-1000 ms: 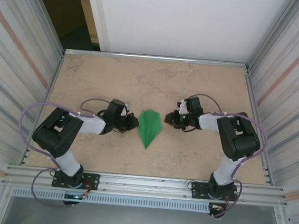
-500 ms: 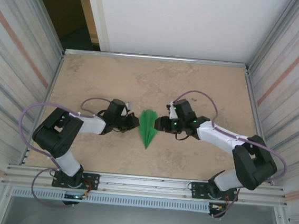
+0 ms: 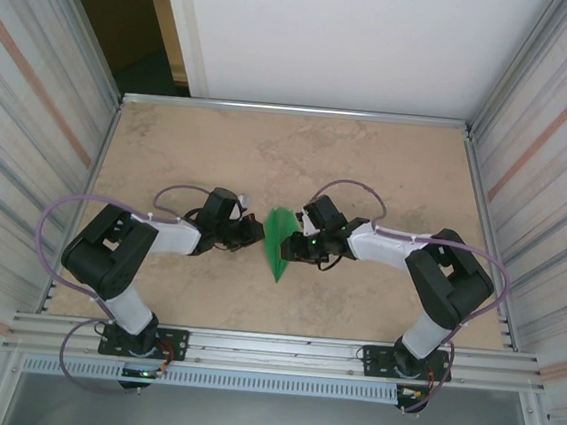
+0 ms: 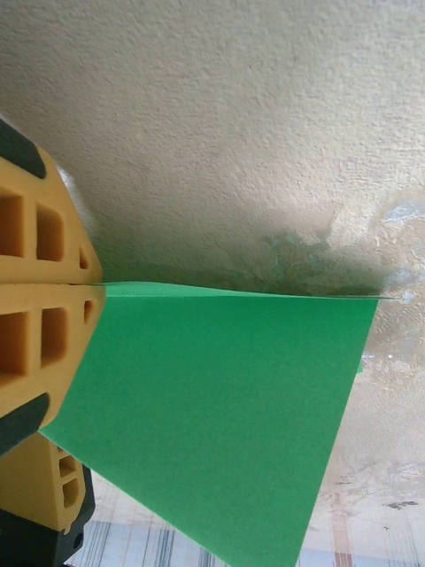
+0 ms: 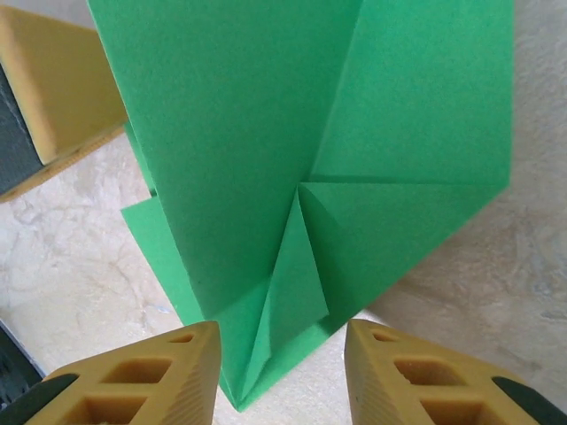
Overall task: Fold a paper plane with a square sheet of paper (pick it up from the middle)
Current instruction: Move a paper plane to the center of the table.
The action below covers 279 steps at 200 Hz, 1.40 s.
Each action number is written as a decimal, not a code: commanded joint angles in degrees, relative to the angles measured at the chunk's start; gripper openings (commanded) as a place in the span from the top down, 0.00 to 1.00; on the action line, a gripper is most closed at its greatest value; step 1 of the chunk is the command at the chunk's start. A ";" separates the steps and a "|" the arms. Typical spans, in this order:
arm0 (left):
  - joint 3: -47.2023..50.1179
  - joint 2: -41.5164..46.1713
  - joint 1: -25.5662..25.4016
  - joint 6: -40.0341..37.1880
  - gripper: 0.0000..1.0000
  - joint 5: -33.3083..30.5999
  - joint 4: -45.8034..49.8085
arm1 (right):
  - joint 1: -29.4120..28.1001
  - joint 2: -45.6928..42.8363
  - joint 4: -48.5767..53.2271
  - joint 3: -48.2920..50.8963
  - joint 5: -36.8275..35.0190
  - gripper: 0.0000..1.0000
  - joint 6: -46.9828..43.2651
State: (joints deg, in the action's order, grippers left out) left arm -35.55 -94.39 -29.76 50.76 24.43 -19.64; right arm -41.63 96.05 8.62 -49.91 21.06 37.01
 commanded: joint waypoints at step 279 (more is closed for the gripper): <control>0.66 2.90 -0.65 1.10 1.00 1.42 -2.11 | -6.99 7.86 8.77 -11.78 -13.25 0.75 -2.18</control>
State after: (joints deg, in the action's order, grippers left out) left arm -35.11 -93.41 -30.13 51.46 25.54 -21.30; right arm -48.73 103.02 15.75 -60.14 8.73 34.04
